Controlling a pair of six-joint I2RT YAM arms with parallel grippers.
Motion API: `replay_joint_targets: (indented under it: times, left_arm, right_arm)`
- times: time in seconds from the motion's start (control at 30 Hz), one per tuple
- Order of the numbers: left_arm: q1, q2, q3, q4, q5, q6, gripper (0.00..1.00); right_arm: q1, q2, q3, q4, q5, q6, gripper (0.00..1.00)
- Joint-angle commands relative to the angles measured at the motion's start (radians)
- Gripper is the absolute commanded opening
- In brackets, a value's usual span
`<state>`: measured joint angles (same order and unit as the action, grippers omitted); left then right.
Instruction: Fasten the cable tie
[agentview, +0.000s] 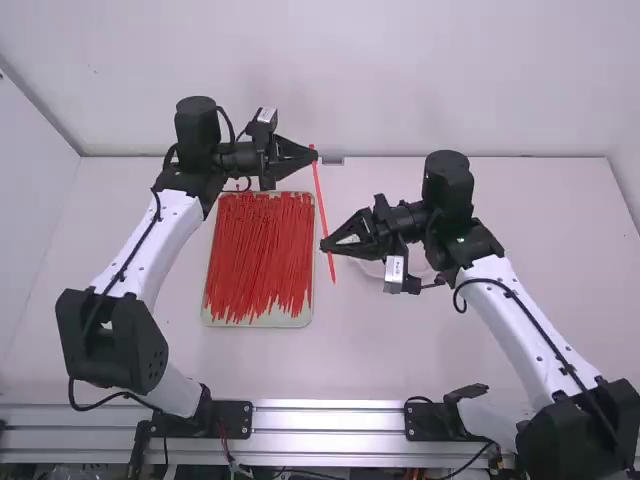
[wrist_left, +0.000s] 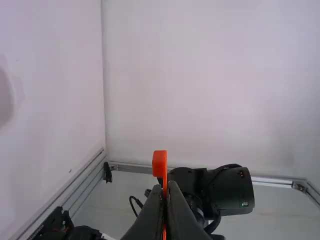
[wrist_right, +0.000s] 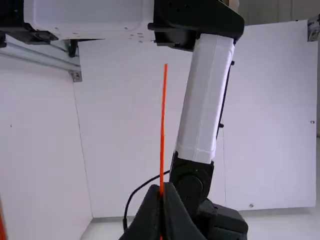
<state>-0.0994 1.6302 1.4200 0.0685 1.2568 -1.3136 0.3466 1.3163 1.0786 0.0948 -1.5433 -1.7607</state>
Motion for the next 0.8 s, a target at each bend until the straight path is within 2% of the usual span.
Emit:
replay_joint_targets:
  times: [0.0, 0.17, 0.2, 0.23, 0.33, 0.4, 0.43, 0.6, 0.67, 0.7, 0.77]
  left_arm:
    - [-0.005, -0.006, -0.006, 0.004, 0.018, 0.011, 0.02]
    - [-0.005, -0.006, -0.006, 0.004, 0.001, 0.109, 0.02]
    - [-0.005, -0.006, -0.006, 0.003, -0.024, 0.202, 0.02]
    - [-0.005, -0.006, -0.006, 0.003, -0.027, 0.212, 0.02]
    - [-0.005, -0.006, -0.006, 0.006, -0.072, 0.37, 0.02]
    - [-0.006, -0.006, -0.006, 0.017, -0.09, 0.432, 0.02]
    - [-0.005, -0.006, -0.006, 0.027, -0.103, 0.54, 0.02]
    - [-0.006, -0.006, -0.006, 0.047, -0.101, 0.861, 0.02]
    - [-0.005, -0.006, -0.006, 0.041, -0.093, 0.946, 0.02]
    - [-0.005, -0.006, -0.006, 0.041, -0.091, 0.951, 0.02]
    - [-0.006, -0.006, -0.006, 0.042, -0.088, 1.012, 0.02]
  right_arm:
    - [0.002, 0.004, 0.026, 0.002, -0.017, 0.009, 0.0]
    - [0.0, 0.004, 0.026, 0.014, -0.017, 0.147, 0.0]
    - [0.002, 0.004, 0.026, 0.033, -0.017, 0.279, 0.0]
    - [0.002, 0.004, 0.026, 0.036, -0.017, 0.294, 0.0]
    - [0.002, 0.004, 0.026, 0.105, -0.017, 0.564, 0.0]
    - [0.001, 0.004, 0.026, 0.14, -0.016, 0.665, 0.0]
    - [0.001, 0.004, 0.026, 0.194, -0.017, 0.812, 0.0]
    - [0.001, 0.004, 0.026, 0.385, -0.003, 1.254, 0.0]
    - [0.001, 0.004, 0.026, 0.447, -0.002, 1.404, 0.0]
    - [0.001, 0.004, 0.026, 0.451, -0.002, 1.417, 0.0]
    - [0.0, 0.004, 0.026, 0.491, 0.027, 1.611, 0.0]
